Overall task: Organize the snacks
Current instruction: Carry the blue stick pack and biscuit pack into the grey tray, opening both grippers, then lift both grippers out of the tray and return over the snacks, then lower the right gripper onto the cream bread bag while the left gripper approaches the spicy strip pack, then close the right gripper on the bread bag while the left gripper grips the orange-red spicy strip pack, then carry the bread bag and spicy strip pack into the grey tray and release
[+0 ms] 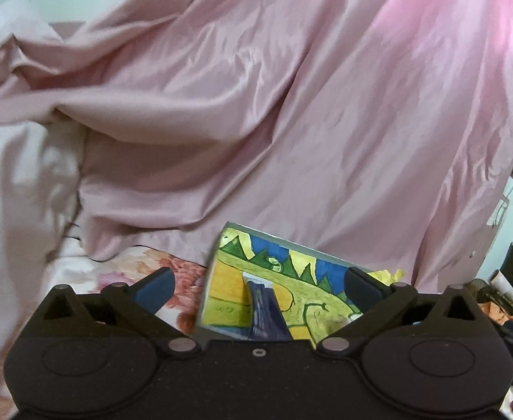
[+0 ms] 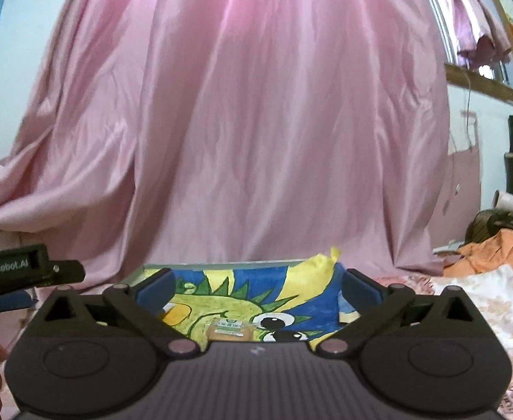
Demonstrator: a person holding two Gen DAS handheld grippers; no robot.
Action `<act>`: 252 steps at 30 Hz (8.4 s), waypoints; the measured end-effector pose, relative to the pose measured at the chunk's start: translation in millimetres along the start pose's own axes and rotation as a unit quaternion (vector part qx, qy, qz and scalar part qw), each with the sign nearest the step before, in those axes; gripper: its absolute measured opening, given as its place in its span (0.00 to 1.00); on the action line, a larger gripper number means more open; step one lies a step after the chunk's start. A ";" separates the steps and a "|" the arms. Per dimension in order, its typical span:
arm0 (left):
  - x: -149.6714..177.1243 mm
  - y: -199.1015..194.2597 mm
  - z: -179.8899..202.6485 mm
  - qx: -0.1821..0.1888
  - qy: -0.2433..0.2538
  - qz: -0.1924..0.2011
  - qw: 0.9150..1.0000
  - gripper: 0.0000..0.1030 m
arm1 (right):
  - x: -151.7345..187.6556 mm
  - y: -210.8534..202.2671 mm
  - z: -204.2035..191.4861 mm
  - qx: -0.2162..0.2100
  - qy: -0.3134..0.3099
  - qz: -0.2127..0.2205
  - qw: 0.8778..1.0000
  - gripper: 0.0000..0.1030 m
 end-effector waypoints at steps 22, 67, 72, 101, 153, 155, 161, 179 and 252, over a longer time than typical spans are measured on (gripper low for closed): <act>92.0 -109.1 -16.6 0.001 0.043 -0.039 0.998 0.99 | 73.3 -126.4 -3.9 -0.002 -0.062 -0.022 0.998 1.00; 181.9 -34.6 -30.1 0.039 0.221 -0.202 0.953 0.99 | 187.7 -77.0 -2.0 -0.084 0.029 -0.268 0.959 1.00; 180.4 -22.4 -27.2 0.049 0.224 -0.207 0.951 0.99 | 183.5 -60.8 8.2 -0.111 0.111 -0.293 0.943 1.00; 212.5 -3.9 6.4 0.100 0.330 -0.246 0.906 0.99 | 164.1 -24.4 4.7 -0.112 0.113 -0.327 0.932 0.54; 223.9 -4.2 8.2 0.043 0.264 -0.296 0.917 0.81 | 173.1 -54.8 13.2 -0.160 0.034 -0.263 0.951 0.58; 224.1 -3.9 8.3 0.043 0.264 -0.296 0.917 0.81 | 175.6 -53.2 11.2 -0.161 0.038 -0.266 0.950 0.59; 225.7 -4.3 8.9 0.044 0.270 -0.294 0.916 0.81 | 180.2 -42.8 1.5 -0.156 0.039 -0.267 0.950 0.60; 212.8 -6.9 7.6 0.053 0.255 -0.278 0.925 0.52 | 182.8 -43.5 -6.5 -0.126 -0.019 -0.243 0.962 0.52; -9.2 84.7 107.5 0.051 0.122 -0.096 0.987 0.45 | 10.7 44.3 46.4 -0.077 0.019 -0.002 0.997 0.51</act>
Point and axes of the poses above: each gripper's, at about its wrist camera, not at the fingertips, and y roughly the way its jaws point, z to its right, x to its underside, the point moved 9 cm from there along y, roughly the way its jaws point, and after that the axes turned 12 degrees about -z, right-handed, at the moved point
